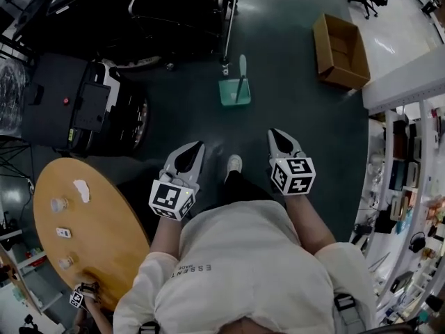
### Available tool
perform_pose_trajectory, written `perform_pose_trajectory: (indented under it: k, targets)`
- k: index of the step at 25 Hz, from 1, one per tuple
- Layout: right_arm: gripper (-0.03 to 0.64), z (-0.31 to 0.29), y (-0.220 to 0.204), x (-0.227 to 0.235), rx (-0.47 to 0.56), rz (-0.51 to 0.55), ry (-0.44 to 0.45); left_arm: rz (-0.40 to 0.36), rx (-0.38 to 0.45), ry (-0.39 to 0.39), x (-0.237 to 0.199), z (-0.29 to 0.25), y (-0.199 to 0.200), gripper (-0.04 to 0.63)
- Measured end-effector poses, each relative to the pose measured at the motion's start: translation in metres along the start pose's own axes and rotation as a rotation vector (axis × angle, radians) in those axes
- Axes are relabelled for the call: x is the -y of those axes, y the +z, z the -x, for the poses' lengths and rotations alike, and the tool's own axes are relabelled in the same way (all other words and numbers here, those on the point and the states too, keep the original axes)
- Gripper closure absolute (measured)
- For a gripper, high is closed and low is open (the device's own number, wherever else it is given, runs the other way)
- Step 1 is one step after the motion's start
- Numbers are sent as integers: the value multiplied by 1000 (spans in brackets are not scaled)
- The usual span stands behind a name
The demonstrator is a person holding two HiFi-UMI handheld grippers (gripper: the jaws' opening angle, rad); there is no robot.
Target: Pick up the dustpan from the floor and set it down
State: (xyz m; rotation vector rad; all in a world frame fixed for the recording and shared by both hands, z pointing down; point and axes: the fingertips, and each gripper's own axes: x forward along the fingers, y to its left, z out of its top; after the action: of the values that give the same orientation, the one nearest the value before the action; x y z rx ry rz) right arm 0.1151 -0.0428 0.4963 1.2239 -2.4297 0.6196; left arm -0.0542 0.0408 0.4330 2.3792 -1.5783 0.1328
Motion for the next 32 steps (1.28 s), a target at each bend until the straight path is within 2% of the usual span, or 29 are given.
perform_pose_trajectory:
  k: [6,11,14,17,20,22,26,32]
  targets:
    - [624,-72,42,19,-21,55,69,12,-6,35,-52,-66,20,584]
    - [624,-119,40,27,-94,66,91,61,-33,37,-81,-106,11,584]
    - [618,-155,34,35,-145,34,85,109,-61,30,-105,-132,-2,584]
    - [561,-196,28,50,-196,-5,40,155,-101,22,-130,-158,-18,584]
    - [517,-232,25,70,-246,-43,-7,165,-126,-13,-146,-190,-23,584]
    - [506,-259,21,75,-285,-43,-7,167,-118,-45,-160,-211,-20,584]
    - [403,-314,5,86,-371,-12,-16,214,-104,-45,-197,-247,-24,584]
    - [374,-378,-33,112,-516,-78,-76,262,-196,-46,-233,-277,-57,584]
